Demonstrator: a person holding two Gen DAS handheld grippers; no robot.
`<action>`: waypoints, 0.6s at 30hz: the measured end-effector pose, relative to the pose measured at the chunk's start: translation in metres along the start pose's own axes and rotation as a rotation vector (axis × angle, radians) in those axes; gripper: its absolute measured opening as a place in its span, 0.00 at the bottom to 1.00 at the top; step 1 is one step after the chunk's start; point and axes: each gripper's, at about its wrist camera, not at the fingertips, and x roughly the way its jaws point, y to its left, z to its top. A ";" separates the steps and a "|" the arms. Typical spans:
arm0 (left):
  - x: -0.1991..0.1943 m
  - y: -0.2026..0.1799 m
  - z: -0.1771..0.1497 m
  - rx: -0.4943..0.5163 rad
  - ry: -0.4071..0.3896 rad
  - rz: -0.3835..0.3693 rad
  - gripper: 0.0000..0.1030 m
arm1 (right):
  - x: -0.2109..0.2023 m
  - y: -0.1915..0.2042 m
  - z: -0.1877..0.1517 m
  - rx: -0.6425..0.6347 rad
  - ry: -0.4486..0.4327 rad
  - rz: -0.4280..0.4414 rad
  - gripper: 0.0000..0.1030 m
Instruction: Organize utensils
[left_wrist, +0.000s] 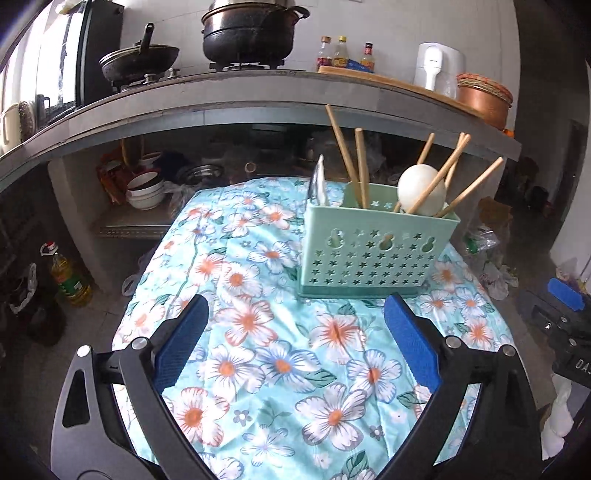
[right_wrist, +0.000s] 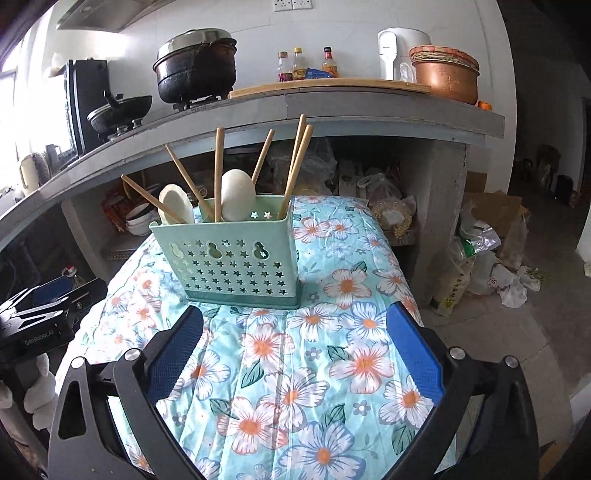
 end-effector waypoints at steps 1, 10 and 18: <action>0.001 0.001 -0.001 0.003 0.007 0.027 0.89 | 0.000 0.002 0.000 -0.005 0.000 -0.006 0.94; -0.019 0.017 0.004 -0.036 -0.042 0.187 0.89 | 0.005 0.006 0.000 -0.031 0.038 -0.013 0.94; -0.017 0.026 0.004 -0.068 -0.010 0.194 0.89 | 0.002 -0.007 0.004 -0.041 0.034 -0.072 0.94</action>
